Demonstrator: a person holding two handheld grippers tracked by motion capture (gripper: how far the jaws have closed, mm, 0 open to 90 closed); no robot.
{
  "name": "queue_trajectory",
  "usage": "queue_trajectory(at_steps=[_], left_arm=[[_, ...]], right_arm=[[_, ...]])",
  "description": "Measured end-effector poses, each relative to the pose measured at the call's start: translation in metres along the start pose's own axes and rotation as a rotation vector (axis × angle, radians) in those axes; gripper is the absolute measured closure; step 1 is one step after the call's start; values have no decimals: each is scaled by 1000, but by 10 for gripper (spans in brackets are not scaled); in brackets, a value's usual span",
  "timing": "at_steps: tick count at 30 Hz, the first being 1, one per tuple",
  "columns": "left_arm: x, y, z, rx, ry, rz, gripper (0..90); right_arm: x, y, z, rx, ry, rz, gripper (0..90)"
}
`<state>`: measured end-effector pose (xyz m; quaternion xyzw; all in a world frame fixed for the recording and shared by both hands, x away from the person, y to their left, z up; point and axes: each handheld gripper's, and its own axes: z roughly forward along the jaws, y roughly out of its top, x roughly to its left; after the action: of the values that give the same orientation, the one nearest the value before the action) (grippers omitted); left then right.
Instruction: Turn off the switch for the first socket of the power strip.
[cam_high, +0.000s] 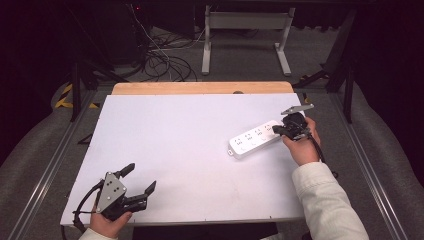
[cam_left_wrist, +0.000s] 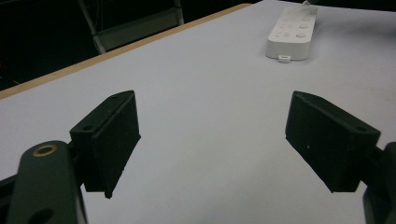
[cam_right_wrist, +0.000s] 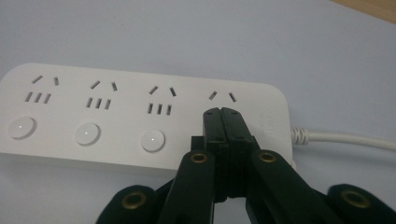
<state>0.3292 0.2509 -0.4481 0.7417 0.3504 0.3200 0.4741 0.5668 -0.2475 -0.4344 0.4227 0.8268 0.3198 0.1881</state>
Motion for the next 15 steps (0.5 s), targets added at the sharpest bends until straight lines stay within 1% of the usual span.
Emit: queue_trajectory(at_steps=[8, 9, 12, 15], left_arm=[[1, 0, 0, 1, 4, 5, 179], [0, 0, 0, 0, 2, -2, 179], [1, 0, 0, 3, 5, 7, 179], [0, 0, 0, 0, 2, 1, 179]], right_arm=[[-2, -3, 9, 12, -5, 4, 900], [-2, -3, 10, 10, -9, 1, 900], [-2, -4, 12, 14, -8, 2, 900], [-2, -4, 13, 13, -11, 1, 900]])
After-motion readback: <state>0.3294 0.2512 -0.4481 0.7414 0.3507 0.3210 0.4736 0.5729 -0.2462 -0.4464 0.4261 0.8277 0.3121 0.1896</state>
